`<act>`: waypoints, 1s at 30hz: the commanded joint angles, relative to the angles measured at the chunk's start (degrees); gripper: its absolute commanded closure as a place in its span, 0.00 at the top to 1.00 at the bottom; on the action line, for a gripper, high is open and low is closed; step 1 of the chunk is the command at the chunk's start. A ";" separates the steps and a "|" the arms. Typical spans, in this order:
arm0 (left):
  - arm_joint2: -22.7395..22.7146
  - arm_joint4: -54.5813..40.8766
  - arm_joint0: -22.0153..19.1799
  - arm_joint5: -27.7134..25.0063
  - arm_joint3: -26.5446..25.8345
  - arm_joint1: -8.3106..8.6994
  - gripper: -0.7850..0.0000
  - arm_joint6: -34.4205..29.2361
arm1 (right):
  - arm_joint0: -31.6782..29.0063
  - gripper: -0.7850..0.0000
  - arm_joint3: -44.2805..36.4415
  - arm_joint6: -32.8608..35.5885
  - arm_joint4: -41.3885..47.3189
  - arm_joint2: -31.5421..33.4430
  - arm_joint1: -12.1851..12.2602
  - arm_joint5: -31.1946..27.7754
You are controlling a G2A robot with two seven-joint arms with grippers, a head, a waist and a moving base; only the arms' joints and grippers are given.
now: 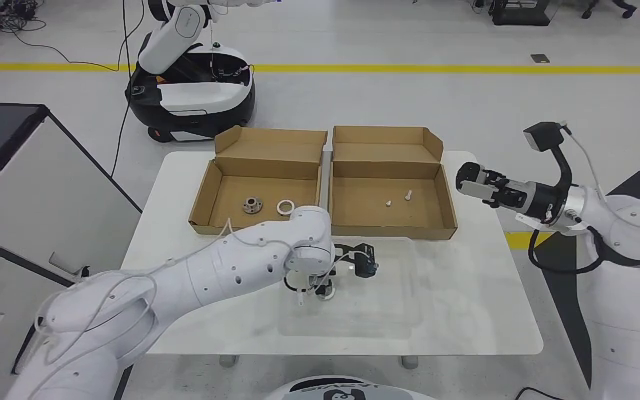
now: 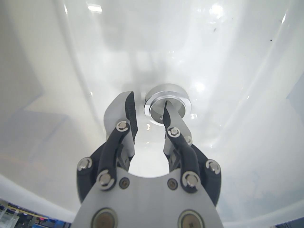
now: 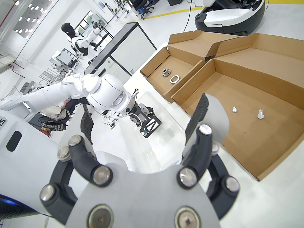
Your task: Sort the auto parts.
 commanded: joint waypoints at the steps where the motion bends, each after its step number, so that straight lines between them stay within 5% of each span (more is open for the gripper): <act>1: 0.01 0.06 0.13 -0.08 0.27 -0.07 0.41 0.09 | 0.00 1.00 0.00 0.00 0.01 0.00 0.00 0.00; 24: 0.01 -0.19 -0.25 0.67 -1.46 0.74 0.38 -0.66 | 0.00 1.00 0.00 0.00 0.01 0.00 0.00 0.00; 30: 0.01 0.94 0.37 0.78 -0.42 0.37 0.26 -0.77 | 0.00 1.00 0.00 0.00 0.01 0.00 0.00 0.00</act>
